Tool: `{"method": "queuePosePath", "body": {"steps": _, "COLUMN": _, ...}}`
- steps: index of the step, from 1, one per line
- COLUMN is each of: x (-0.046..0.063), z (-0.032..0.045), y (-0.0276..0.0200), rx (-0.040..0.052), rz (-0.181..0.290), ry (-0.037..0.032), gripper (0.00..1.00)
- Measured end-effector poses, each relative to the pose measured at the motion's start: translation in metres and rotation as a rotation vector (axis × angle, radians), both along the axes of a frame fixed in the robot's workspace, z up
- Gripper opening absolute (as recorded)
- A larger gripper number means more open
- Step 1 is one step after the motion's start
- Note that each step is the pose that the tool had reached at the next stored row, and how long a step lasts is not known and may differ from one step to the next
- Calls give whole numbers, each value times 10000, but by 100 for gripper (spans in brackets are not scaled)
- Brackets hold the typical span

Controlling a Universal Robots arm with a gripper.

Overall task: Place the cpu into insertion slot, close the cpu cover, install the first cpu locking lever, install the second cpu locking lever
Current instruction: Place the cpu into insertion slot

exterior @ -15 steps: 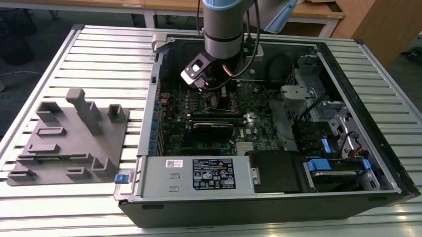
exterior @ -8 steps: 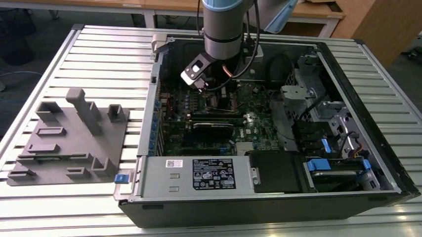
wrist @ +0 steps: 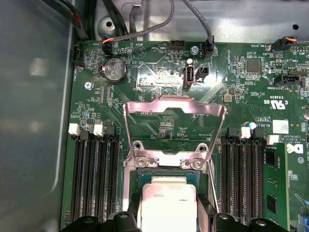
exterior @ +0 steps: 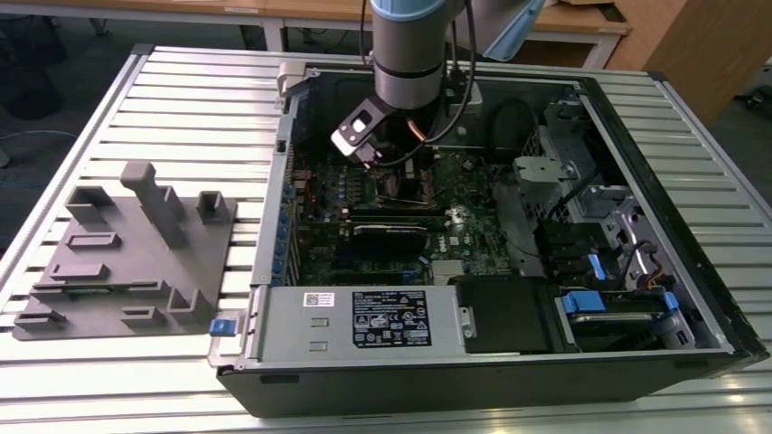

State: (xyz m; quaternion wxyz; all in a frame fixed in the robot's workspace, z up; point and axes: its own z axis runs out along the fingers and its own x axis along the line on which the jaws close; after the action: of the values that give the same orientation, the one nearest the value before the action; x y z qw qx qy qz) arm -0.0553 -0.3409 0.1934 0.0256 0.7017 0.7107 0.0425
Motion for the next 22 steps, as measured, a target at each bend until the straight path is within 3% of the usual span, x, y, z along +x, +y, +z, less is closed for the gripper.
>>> {"method": "queuePosePath", "body": {"steps": 22, "x": 14, "z": 16, "y": 0, "rx": 8, "rz": -17, "ry": 0, "gripper": 54}}
